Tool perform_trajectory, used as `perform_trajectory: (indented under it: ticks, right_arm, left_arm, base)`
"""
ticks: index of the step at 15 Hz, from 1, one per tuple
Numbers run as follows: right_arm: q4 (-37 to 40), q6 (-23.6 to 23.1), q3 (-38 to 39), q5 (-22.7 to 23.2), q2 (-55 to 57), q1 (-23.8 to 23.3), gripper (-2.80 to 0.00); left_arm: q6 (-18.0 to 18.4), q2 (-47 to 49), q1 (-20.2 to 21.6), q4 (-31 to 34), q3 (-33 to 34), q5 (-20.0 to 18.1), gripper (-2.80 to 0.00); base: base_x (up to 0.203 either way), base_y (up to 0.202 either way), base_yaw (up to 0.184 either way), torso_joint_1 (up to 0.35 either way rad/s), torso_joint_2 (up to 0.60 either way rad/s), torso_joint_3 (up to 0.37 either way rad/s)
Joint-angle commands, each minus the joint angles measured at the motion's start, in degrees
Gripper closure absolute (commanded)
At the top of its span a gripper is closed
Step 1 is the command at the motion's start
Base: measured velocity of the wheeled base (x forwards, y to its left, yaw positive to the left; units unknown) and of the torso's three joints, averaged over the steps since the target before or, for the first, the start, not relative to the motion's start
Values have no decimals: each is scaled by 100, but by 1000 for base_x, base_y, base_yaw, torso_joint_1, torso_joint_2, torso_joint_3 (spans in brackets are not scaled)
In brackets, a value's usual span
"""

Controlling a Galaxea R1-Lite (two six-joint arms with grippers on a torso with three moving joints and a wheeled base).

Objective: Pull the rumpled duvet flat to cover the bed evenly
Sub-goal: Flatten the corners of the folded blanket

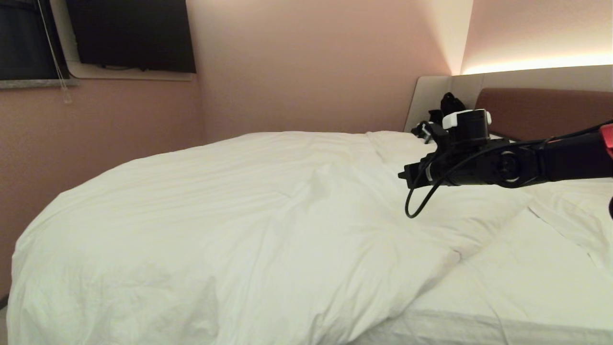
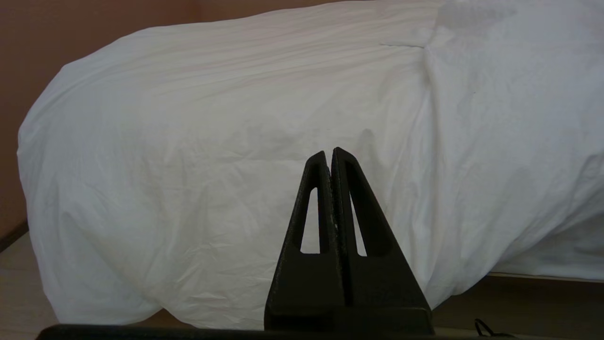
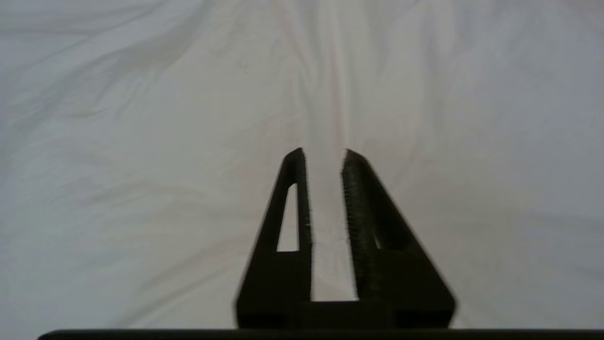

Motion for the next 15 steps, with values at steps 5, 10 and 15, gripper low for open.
perform_trajectory:
  ticks: [5,10,15]
  right_arm:
    - [2986,51,-1403,-64,823,-24,-280]
    - [4022,487,-2124,-49,1373,-35,-280]
    - [4159,564,-2226,-78,1722,-43,-280]
  left_arm:
    - [4,9,2,2,0,-4,0]
    - [4,9,2,2,0,-4,0]
    - [4,9,2,2,0,-4,0]
  base:
    - [0,0,0,0,0,0]
    - [0,0,0,0,0,0]
    - [0,0,0,0,0,0]
